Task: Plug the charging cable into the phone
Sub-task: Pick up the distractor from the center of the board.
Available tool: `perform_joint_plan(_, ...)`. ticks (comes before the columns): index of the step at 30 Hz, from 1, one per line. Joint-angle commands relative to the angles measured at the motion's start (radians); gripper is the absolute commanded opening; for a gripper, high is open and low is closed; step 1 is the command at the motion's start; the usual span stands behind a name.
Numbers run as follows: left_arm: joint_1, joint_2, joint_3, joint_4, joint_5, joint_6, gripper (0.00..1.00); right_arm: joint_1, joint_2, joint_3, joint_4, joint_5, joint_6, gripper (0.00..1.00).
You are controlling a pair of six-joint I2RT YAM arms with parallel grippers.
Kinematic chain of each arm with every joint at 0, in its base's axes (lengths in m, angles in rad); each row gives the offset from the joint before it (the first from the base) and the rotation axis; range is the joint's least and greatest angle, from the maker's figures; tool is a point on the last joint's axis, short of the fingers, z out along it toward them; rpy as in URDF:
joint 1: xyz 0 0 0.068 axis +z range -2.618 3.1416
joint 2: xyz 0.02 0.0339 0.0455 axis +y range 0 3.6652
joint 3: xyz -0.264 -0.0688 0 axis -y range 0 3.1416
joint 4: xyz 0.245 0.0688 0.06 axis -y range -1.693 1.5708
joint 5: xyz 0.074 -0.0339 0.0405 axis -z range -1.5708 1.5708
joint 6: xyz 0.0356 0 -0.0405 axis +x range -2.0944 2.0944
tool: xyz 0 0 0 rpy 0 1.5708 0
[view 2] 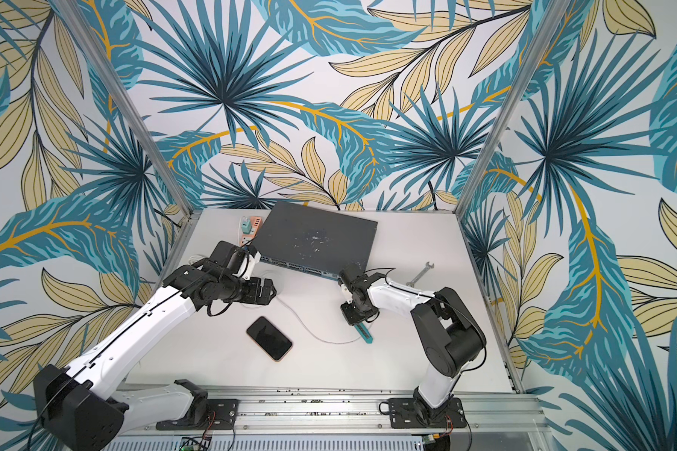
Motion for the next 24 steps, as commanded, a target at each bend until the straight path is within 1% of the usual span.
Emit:
perform_joint_plan(1, -0.003, 0.01, 0.001, -0.005, -0.014, 0.017, 1.0, 0.007, 0.035, -0.005, -0.021, 0.019, 0.002, 0.25)
perform_joint_plan(3, -0.004, 0.014, 0.005, -0.005, -0.014, 0.019, 1.0, 0.007, 0.032, -0.004, -0.018, 0.02, 0.001, 0.23)
perform_joint_plan(13, -0.003, 0.023, 0.007, 0.0, -0.016, 0.024, 1.0, 0.007, 0.024, 0.018, -0.024, 0.03, 0.005, 0.22)
perform_joint_plan(24, -0.004, 0.017, 0.02, 0.008, 0.002, 0.02, 1.0, 0.007, -0.052, 0.072, -0.03, 0.018, 0.051, 0.22)
